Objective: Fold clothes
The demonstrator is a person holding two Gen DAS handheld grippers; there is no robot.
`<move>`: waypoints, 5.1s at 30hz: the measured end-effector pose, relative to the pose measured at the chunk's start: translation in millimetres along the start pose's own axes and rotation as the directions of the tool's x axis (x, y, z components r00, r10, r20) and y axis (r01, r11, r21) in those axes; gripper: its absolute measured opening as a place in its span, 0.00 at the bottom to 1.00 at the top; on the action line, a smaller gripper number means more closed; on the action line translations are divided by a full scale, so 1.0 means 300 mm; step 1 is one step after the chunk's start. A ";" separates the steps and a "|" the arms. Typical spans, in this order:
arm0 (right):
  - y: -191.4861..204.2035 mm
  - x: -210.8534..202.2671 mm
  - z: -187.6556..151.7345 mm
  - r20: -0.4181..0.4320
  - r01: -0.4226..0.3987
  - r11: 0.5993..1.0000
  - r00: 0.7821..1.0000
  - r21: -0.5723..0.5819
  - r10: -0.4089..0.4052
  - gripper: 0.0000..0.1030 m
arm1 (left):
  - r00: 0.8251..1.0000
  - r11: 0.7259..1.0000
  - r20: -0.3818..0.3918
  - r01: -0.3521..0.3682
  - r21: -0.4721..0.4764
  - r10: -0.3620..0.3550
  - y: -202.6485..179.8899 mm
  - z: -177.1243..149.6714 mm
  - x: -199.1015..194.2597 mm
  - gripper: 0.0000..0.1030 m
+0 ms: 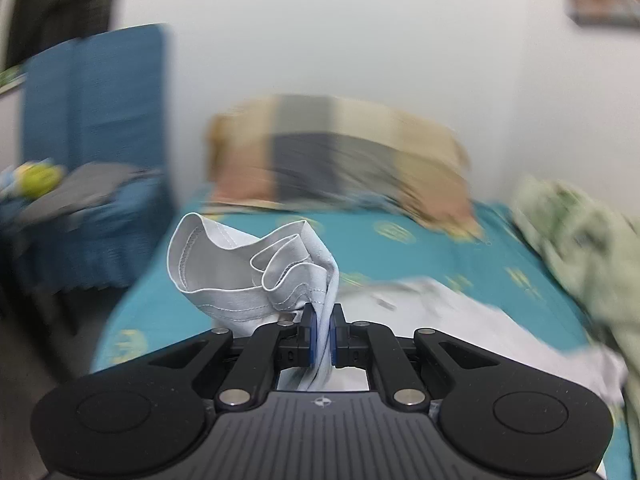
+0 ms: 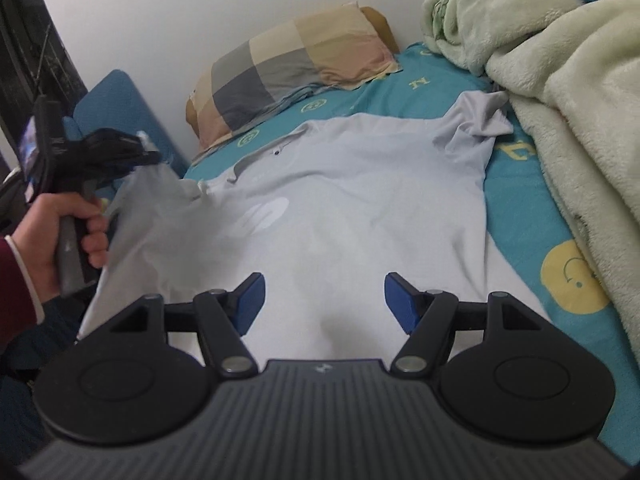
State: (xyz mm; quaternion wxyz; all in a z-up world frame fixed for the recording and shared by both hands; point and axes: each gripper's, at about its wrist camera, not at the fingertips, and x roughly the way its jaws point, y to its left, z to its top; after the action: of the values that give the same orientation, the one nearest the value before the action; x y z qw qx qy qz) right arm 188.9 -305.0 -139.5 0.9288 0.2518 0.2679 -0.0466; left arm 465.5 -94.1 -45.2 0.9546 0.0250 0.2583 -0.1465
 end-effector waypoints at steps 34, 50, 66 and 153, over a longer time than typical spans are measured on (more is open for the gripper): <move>0.118 -0.132 -0.098 -0.143 -0.169 0.962 0.980 -0.216 0.140 0.66 | 0.878 0.983 -0.465 0.029 -0.181 -0.112 0.566 -0.660 -0.818 0.68; 0.121 -0.217 -0.106 -0.112 -0.147 0.959 0.986 -0.241 0.123 0.66 | 0.812 0.982 -0.577 0.167 0.089 -0.086 0.154 -0.572 -1.046 0.02; 0.096 -0.244 -0.027 -0.094 -0.219 0.966 0.974 -0.139 0.207 0.66 | 0.811 0.961 -0.558 0.266 0.080 -0.178 -0.211 -0.771 -1.069 0.10; -0.382 0.664 0.442 0.084 0.361 0.916 0.922 0.175 -0.379 0.34 | 0.930 0.954 -0.230 0.259 -0.148 -0.288 -0.023 -0.713 -0.651 0.44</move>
State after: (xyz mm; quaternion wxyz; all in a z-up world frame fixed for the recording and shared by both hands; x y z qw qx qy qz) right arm 396.1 -460.3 -197.4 0.8944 0.2654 0.2519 -0.2570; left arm 198.6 -22.2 -132.3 0.8847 -0.0481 0.3847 -0.2589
